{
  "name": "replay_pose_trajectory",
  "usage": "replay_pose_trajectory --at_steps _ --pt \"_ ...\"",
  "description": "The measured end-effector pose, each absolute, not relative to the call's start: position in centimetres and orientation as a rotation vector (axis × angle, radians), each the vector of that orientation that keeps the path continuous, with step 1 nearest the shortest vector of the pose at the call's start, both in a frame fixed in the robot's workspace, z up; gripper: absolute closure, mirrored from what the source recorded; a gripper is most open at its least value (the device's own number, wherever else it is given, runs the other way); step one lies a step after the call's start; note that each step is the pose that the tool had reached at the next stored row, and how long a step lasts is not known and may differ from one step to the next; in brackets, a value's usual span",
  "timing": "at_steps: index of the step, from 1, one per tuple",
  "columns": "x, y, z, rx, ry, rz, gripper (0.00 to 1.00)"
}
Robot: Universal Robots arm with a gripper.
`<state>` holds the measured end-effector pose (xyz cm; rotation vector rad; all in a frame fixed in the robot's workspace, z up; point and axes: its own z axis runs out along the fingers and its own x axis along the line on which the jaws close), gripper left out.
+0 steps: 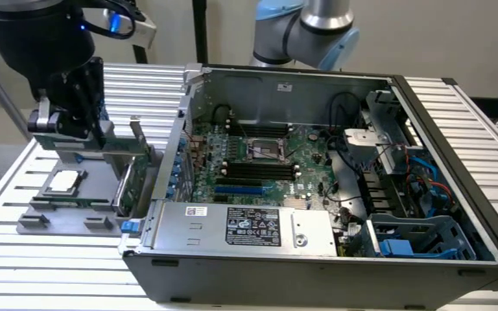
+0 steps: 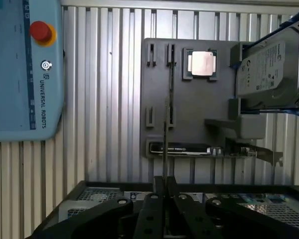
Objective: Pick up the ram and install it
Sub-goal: 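Pick up the ram and move it above insertion slot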
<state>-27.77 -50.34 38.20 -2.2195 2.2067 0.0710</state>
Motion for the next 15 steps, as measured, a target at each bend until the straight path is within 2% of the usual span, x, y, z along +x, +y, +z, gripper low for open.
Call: replay_pose_trajectory --at_steps 15 --pt "-20.9 -50.3 38.7 -2.218 2.206 0.074 1.00"
